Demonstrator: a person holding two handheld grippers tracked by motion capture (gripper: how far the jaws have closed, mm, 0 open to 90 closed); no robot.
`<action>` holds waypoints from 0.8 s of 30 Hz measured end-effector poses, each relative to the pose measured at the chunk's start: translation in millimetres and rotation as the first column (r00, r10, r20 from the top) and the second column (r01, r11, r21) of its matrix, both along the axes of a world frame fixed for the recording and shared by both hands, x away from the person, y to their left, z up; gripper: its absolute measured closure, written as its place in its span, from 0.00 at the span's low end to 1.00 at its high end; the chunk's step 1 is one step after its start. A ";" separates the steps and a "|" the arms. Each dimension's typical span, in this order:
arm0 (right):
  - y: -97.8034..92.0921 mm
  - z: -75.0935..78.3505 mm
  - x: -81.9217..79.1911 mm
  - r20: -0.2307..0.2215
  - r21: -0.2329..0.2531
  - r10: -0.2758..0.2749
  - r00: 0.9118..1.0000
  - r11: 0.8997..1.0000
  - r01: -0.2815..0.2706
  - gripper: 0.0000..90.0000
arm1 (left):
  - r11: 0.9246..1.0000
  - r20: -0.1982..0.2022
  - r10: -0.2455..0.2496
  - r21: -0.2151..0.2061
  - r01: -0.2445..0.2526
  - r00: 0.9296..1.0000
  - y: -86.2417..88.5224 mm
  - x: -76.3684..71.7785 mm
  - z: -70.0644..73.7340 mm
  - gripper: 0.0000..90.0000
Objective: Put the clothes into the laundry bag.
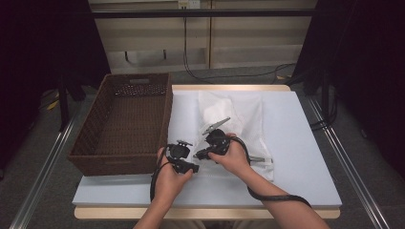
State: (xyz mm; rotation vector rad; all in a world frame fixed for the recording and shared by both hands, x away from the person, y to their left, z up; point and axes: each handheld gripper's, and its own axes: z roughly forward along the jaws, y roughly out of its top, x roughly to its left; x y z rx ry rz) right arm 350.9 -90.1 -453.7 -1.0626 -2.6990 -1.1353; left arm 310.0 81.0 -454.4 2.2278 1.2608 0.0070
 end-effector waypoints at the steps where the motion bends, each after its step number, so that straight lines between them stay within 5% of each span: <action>1: -0.9 0.9 0.0 0.004 0.004 -0.002 1.000 1.000 0.002 0.96 | 1.000 0.005 0.009 -0.013 -0.009 1.000 -0.4 -0.3 0.3 0.77; 10: -16.3 19.8 -6.9 0.019 0.015 -0.002 1.000 1.000 0.002 0.96 | 1.000 0.054 0.004 -0.015 -0.003 0.999 -1.8 0.5 2.2 0.62; 16: -27.4 30.5 -11.2 0.027 0.020 -0.012 1.000 1.000 0.012 0.96 | 0.998 0.085 0.021 -0.055 -0.017 0.996 -6.5 2.5 5.6 0.59; 24: -34.3 36.0 -13.8 0.030 0.026 -0.025 0.999 0.999 0.024 0.96 | 0.996 0.084 -0.014 -0.083 0.021 0.996 -13.7 12.1 4.8 0.59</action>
